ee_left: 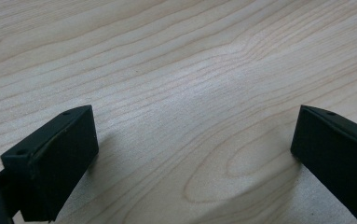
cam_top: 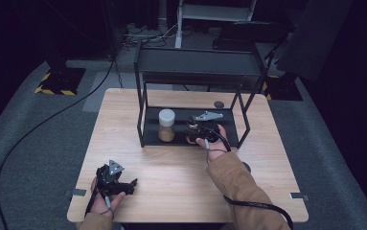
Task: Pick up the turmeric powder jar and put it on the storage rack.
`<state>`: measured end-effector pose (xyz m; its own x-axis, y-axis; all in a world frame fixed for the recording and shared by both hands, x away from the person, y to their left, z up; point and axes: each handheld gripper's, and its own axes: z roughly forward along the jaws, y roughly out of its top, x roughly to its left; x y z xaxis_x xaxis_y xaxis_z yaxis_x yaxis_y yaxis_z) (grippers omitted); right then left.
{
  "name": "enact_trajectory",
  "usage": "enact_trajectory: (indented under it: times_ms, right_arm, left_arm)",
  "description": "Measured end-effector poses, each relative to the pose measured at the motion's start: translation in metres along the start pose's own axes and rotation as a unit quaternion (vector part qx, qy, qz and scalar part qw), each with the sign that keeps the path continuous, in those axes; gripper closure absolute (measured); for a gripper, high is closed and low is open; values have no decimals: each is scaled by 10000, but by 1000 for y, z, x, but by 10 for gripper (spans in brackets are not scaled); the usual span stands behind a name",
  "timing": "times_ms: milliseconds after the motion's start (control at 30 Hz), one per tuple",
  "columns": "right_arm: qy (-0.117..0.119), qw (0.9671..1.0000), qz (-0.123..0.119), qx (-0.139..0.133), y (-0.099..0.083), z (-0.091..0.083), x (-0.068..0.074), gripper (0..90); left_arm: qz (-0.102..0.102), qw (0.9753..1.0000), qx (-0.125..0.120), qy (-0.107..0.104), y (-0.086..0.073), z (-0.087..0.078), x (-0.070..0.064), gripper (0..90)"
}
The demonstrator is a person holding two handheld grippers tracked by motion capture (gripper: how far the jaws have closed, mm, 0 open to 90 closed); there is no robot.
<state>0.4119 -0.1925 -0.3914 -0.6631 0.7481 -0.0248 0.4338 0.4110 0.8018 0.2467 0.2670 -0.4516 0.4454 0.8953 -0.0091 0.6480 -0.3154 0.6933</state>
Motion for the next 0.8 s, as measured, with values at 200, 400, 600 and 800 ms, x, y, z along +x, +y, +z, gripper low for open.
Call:
enact_trajectory:
  times_ms: [200, 400, 600, 800]
  right_arm:
    - [-20, 10000, 63, 1, -3, 10, -1, 316]
    - [-26, 9998, 181, 37, -5, 19, -4, 316]
    - [-65, 9997, 230, 16, -7, 23, -5, 316]
    - [-97, 9997, 203, -26, -9, 24, -4, 313]
  left_arm:
    - [2, 10000, 0, 3, 0, 0, 0, 3]
    - [2, 10000, 1, 2, 0, 0, 0, 3]
    - [7, 10000, 2, 4, 0, 0, 0, 3]
    - [4, 10000, 1, 2, 0, 0, 0, 3]
